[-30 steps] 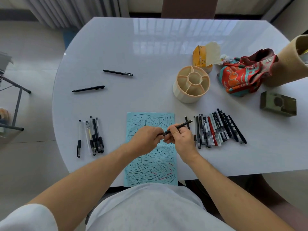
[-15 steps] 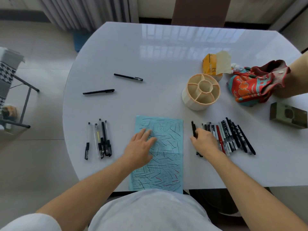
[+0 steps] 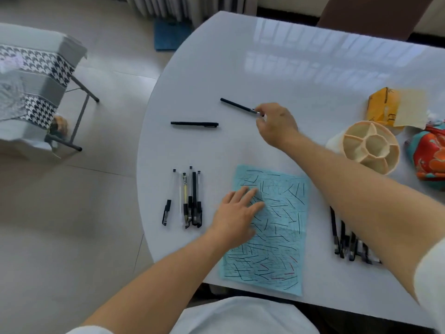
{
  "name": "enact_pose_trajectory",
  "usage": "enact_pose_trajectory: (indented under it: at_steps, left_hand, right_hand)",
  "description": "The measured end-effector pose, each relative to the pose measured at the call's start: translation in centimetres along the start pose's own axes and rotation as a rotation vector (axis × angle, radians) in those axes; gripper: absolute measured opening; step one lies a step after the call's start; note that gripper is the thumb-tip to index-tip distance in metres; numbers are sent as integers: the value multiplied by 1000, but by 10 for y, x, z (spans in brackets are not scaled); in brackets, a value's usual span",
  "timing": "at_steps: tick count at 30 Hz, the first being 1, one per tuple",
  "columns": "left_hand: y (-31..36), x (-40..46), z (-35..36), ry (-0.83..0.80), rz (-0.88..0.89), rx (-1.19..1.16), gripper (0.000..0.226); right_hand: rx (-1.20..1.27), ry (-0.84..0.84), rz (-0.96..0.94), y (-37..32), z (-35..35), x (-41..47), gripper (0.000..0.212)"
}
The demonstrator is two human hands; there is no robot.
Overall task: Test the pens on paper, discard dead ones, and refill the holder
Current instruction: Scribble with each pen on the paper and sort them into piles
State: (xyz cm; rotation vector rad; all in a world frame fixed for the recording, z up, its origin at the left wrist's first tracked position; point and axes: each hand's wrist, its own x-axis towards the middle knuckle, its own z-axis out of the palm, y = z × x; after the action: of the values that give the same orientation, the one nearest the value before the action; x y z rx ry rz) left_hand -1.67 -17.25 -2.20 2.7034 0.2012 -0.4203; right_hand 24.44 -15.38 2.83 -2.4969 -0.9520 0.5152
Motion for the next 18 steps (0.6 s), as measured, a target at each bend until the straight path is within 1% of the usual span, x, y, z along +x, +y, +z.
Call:
enact_pose_trajectory:
  at_steps: [2, 4, 7, 9, 10, 11, 12, 15, 16, 18]
  left_hand:
    - [-2, -1, 5, 1, 5, -15, 80]
    - [-3, -2, 10, 11, 11, -26, 81]
    - [-6, -4, 16, 20, 22, -19, 82]
    - [-8, -4, 18, 21, 33, -10, 83]
    - [-10, -3, 18, 18, 40, -3, 84]
    - [-11, -3, 18, 15, 44, 1, 85]
    - [-11, -2, 18, 12, 46, 0, 86]
    - [-10, -2, 17, 9, 44, -16, 87]
    - [-10, -1, 16, 10, 41, -24, 86]
    - [-9, 0, 11, 13, 36, -38, 83]
  right_hand:
    - [-118, -86, 4, -16, 10, 32, 45]
    - [-274, -190, 10, -21, 21, 51, 48]
    - [-472, -228, -10, -20, 30, 61, 39]
    - [-470, -214, 15, -16, 30, 60, 33]
    - [-418, -197, 36, -12, 28, 57, 31]
    - [-316, -161, 75, -8, 25, 52, 30]
    - [-151, -104, 138, -3, 21, 44, 28]
    - [509, 73, 357, 12, 3, 0, 12]
    - [672, 87, 394, 19, -1, -21, 7]
    - [868, 62, 439, 36, -4, -67, 4]
